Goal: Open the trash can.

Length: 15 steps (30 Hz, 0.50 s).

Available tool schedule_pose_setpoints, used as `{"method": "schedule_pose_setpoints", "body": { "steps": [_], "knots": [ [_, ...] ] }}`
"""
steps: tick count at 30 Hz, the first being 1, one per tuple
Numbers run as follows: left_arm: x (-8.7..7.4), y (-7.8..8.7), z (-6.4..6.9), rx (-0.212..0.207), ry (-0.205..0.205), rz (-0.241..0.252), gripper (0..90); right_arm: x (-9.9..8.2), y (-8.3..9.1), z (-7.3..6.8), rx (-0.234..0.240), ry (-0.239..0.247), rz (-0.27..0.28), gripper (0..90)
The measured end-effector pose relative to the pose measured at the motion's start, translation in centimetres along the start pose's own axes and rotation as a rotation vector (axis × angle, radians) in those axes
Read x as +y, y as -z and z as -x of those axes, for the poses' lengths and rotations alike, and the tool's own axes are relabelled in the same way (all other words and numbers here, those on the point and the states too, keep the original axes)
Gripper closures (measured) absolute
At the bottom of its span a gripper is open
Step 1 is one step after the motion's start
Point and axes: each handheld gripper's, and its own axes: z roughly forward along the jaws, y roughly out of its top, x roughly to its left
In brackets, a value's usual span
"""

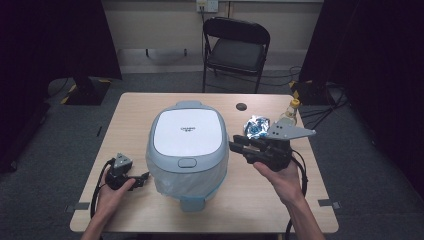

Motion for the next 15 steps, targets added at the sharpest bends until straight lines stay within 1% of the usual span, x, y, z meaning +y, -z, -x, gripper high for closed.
{"method": "schedule_pose_setpoints", "body": {
  "steps": [5,7,8,9,12,15],
  "knots": [
    [0.0,0.0,0.0,0.000,0.000,0.000,18.9,1.3,-0.8,-2.0,0.088,0.034,0.020,81.3],
    [0.0,0.0,0.0,0.000,0.000,0.000,18.9,1.7,-1.4,-2.7,0.111,0.048,0.017,83.4],
    [0.0,0.0,0.0,0.000,0.000,0.000,18.9,2.0,-2.1,-3.5,0.133,0.064,0.005,85.6],
    [0.0,0.0,0.0,0.000,0.000,0.000,18.9,2.2,-2.6,-3.9,0.145,0.068,-0.001,86.5],
    [0.0,0.0,0.0,0.000,-0.001,0.000,18.9,2.5,-3.2,-4.5,0.162,0.081,-0.007,87.9],
    [0.0,0.0,0.0,0.000,0.000,0.000,18.9,2.8,-4.2,-5.4,0.186,0.094,-0.028,89.5]
  ]
}}
